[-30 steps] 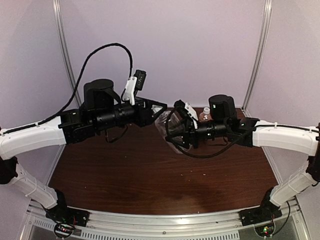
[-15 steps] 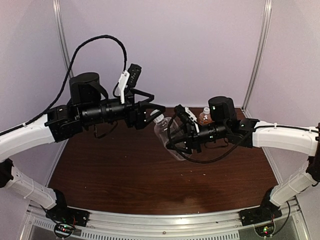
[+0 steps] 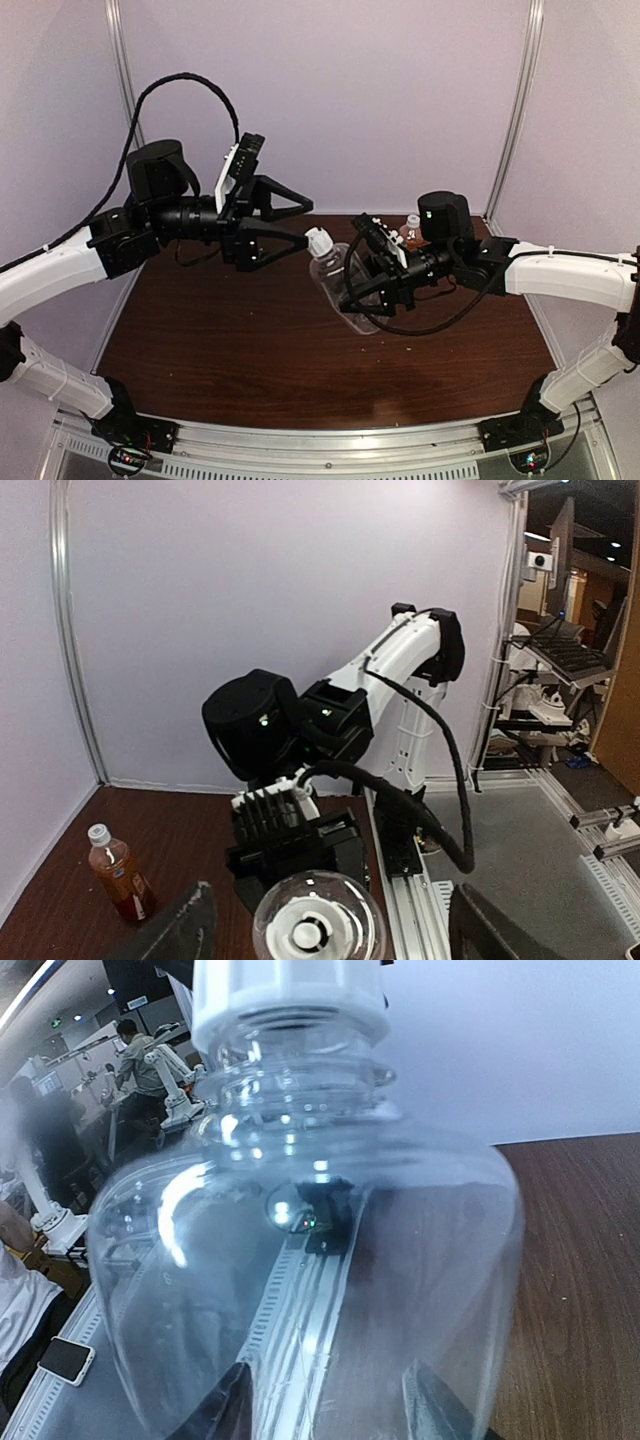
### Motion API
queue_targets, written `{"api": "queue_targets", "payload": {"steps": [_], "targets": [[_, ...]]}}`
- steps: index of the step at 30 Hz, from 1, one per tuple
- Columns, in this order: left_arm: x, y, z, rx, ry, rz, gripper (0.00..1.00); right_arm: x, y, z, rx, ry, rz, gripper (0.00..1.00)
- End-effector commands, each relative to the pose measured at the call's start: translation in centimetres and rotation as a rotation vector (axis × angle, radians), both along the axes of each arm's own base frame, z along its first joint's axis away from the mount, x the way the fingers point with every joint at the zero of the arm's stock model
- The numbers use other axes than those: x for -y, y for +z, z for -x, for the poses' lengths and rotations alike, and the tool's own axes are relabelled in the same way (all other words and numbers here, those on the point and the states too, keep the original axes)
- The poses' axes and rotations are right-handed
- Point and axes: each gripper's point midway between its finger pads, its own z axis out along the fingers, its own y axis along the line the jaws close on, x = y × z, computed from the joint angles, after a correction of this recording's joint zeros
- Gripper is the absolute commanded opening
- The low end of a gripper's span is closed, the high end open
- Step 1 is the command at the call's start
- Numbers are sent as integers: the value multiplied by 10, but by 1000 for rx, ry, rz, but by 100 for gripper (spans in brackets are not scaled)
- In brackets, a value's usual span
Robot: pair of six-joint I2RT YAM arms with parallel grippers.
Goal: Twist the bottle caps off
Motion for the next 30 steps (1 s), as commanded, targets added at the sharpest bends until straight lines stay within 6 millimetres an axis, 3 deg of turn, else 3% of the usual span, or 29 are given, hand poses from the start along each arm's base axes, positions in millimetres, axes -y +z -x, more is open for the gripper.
{"api": "queue_targets", "payload": {"steps": [1,20,24,30], "targets": [[3,7,24,94,-190,63,80,1,26,16,-8,101,-70,50],[24,0,18,51,-281,67,60,1,25,16,-19,107,-75,50],[26,-3,16,41,-273,64,51,1,24,16,-19,102,-73,50],[27,-6,10,12,-237,55,31,-1,22,10,-12,65,-64,49]]}}
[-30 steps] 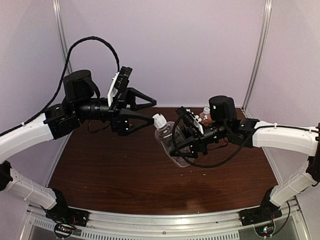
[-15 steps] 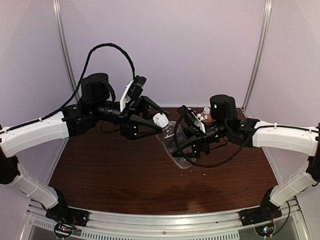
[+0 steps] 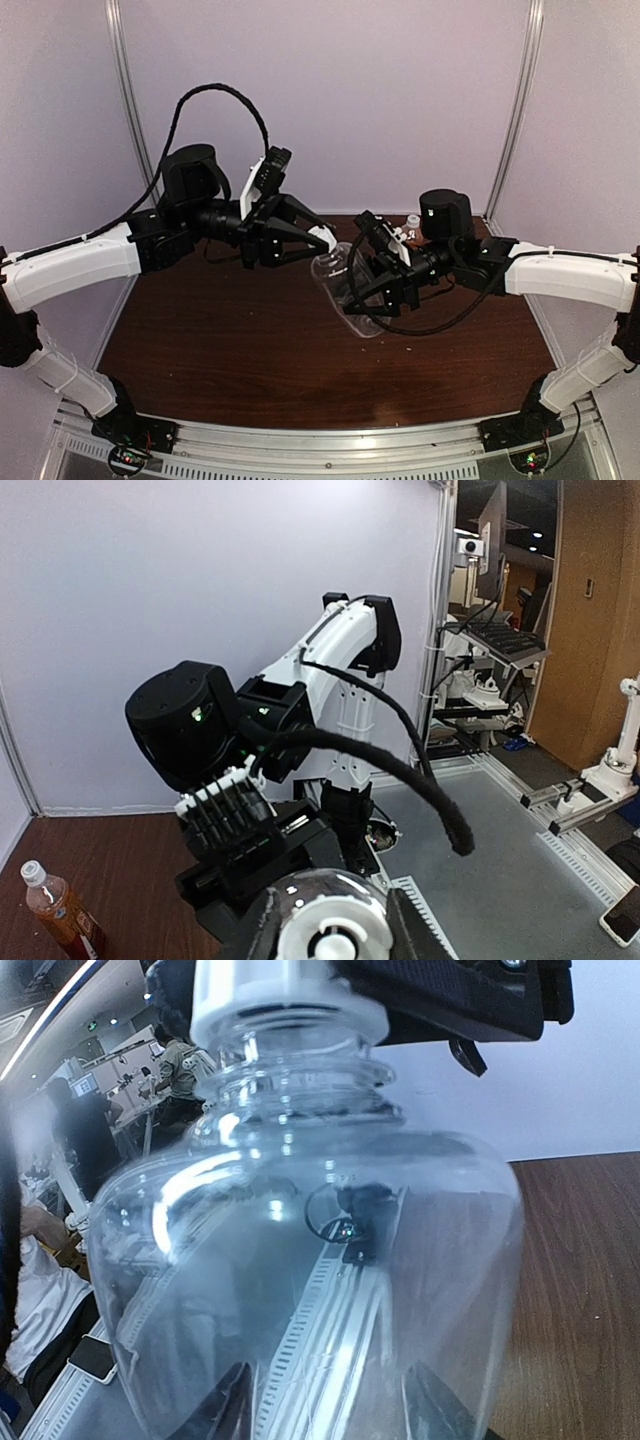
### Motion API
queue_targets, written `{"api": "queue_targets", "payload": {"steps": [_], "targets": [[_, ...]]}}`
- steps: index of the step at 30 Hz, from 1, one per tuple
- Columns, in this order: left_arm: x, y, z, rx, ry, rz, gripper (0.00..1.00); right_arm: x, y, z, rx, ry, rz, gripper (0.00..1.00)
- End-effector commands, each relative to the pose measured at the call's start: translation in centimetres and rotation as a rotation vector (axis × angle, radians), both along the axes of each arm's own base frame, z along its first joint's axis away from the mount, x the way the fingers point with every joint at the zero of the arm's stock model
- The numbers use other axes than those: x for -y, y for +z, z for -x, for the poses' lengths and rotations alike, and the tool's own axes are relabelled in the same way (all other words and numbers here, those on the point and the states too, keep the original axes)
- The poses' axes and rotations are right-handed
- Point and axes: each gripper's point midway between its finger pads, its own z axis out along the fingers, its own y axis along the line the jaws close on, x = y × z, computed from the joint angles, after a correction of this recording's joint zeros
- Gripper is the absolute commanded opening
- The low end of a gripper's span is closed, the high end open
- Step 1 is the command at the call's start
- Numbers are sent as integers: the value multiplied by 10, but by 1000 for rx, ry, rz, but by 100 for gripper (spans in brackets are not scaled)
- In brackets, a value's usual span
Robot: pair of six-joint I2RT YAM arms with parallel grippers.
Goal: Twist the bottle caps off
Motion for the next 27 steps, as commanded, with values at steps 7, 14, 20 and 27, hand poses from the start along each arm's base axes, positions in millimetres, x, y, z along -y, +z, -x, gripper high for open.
{"api": "queue_targets", "payload": {"steps": [7,14,20,27], "targets": [[2,16,-45,-146,284,11,19,-7,2,-48,83,-289,61,47],[-14,2,-118,-397,816,-30,21,5,-8,-103,160,-623,141,47],[-8,1,-120,-414,873,-6,30,11,-7,-113,187,-697,129,46],[9,5,-108,-355,742,3,54,9,-8,-101,176,-636,113,46]]}}
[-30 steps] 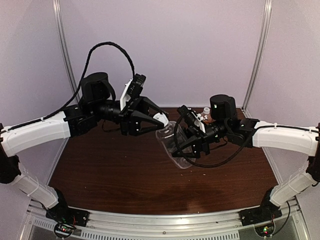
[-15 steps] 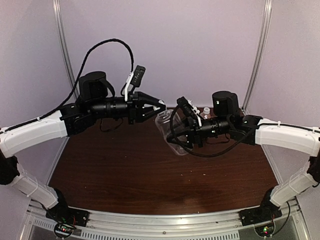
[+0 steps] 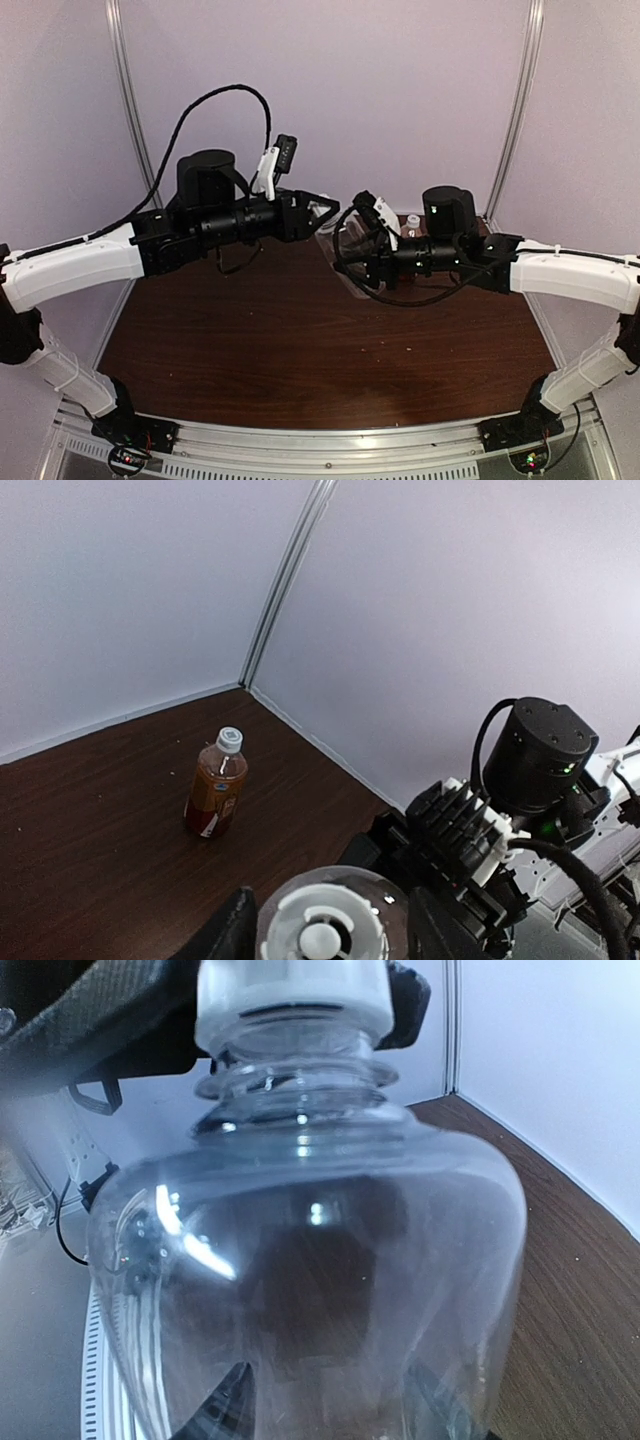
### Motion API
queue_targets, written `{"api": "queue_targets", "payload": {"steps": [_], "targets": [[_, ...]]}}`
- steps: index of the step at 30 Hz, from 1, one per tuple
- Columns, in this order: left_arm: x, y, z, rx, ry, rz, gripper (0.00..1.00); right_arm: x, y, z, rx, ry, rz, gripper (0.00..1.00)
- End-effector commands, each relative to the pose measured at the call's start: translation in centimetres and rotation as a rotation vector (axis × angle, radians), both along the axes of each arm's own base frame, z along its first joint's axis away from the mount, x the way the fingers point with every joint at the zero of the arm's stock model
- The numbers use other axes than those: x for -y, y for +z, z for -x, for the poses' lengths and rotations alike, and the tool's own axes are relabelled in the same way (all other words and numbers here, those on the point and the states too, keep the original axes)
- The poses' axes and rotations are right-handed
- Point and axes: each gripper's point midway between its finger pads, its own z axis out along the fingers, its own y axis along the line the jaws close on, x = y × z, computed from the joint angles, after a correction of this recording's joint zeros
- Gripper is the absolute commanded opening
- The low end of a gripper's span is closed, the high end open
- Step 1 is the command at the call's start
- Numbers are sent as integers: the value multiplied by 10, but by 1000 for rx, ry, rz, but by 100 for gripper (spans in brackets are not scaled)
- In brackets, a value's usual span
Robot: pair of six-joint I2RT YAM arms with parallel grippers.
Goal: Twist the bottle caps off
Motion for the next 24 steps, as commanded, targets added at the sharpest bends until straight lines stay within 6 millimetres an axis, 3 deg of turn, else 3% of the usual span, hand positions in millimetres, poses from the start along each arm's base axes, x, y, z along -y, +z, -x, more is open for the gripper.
{"api": "queue_targets", "payload": {"steps": [1,6,14,24], "targets": [[8,26,7,88,-65,60,60,6,9,6,17,1,-33,46],[2,29,9,123,-112,68,74,7,10,19,16,55,-55,46],[-5,28,27,192,-265,45,83,3,12,45,17,219,-76,47],[-11,44,93,376,-620,144,84,-2,25,85,-37,472,-146,47]]}}
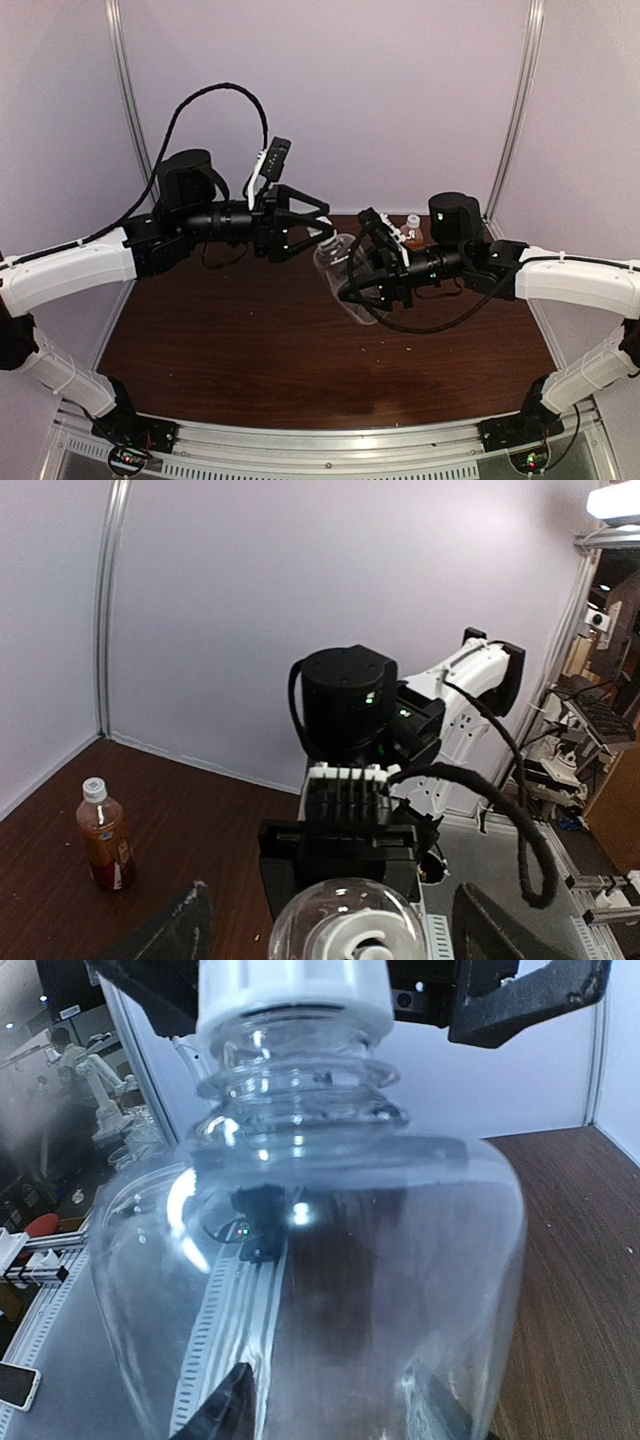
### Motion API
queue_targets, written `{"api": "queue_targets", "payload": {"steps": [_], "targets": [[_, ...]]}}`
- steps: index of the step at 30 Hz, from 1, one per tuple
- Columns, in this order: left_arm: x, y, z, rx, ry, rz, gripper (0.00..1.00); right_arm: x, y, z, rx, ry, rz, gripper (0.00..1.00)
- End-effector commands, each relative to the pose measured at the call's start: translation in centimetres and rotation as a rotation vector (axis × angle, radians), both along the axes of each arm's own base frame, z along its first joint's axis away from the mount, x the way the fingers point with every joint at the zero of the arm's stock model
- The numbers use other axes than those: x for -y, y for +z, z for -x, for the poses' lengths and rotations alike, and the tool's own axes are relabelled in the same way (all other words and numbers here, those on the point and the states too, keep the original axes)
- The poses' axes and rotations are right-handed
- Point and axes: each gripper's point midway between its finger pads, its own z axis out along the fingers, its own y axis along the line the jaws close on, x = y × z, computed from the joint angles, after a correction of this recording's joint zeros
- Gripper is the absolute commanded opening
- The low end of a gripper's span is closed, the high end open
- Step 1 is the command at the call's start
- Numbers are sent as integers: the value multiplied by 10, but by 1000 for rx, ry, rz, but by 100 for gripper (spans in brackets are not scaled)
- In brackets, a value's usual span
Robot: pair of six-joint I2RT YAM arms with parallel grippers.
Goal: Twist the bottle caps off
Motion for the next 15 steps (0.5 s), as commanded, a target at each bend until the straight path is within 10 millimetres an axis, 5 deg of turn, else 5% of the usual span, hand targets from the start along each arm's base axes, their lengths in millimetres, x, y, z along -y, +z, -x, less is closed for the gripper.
{"api": "queue_targets", "payload": {"steps": [1,9,15], "targets": [[-10,33,44,174,-230,125,84,-1,23,24,7,161,-90,47],[-4,38,60,219,-390,180,83,-1,35,39,-53,270,-140,47],[2,38,65,195,-486,209,69,0,37,42,-63,287,-148,47]]}}
